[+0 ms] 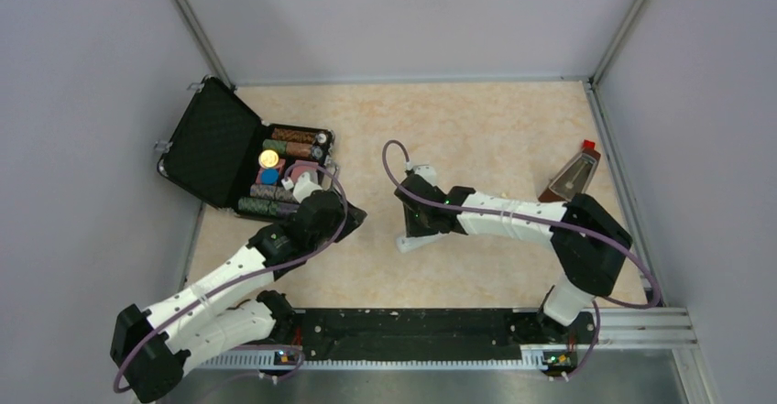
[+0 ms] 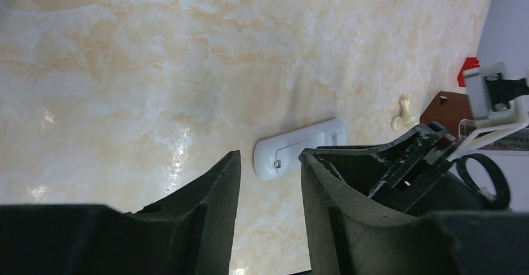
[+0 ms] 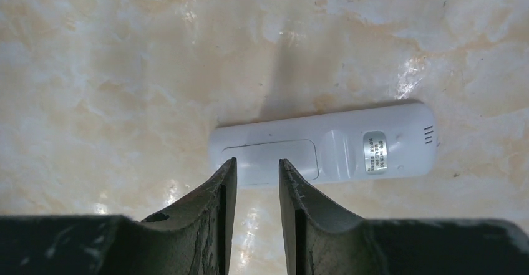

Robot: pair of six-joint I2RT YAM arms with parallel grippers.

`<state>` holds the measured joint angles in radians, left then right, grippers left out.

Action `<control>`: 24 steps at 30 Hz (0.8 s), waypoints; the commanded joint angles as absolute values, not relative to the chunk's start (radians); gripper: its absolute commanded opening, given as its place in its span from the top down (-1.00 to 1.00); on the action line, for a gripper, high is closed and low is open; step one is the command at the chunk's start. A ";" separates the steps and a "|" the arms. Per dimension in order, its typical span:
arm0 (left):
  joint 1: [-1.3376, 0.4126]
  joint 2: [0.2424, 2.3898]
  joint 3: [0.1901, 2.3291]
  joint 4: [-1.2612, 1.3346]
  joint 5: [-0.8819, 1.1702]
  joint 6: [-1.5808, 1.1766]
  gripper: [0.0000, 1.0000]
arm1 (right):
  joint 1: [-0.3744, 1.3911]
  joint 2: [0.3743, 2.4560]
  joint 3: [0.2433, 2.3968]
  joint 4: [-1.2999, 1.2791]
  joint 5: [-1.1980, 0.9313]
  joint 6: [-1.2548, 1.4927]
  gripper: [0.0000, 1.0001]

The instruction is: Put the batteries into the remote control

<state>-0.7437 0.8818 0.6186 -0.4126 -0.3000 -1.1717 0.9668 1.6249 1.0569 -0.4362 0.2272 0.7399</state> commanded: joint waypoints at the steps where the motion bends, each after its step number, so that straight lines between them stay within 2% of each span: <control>1: -0.738 0.862 0.606 -0.412 -0.329 -1.166 0.08 | 0.999 1.679 1.092 -0.458 0.242 0.719 0.41; 8: -0.738 0.857 0.600 -0.417 -0.328 -1.166 0.08 | 1.017 1.754 1.096 -0.487 0.250 0.728 0.53; 15: -0.736 0.835 0.592 -0.422 -0.329 -1.167 0.07 | 1.020 1.693 1.131 -0.515 0.297 0.744 0.53; 20: -0.736 0.825 0.594 -0.432 -0.331 -1.164 0.07 | 1.019 1.629 1.133 -0.550 0.344 0.793 0.44; 24: -0.736 0.817 0.589 -0.436 -0.328 -1.164 0.08 | 1.018 1.581 1.082 -0.585 0.413 0.860 0.22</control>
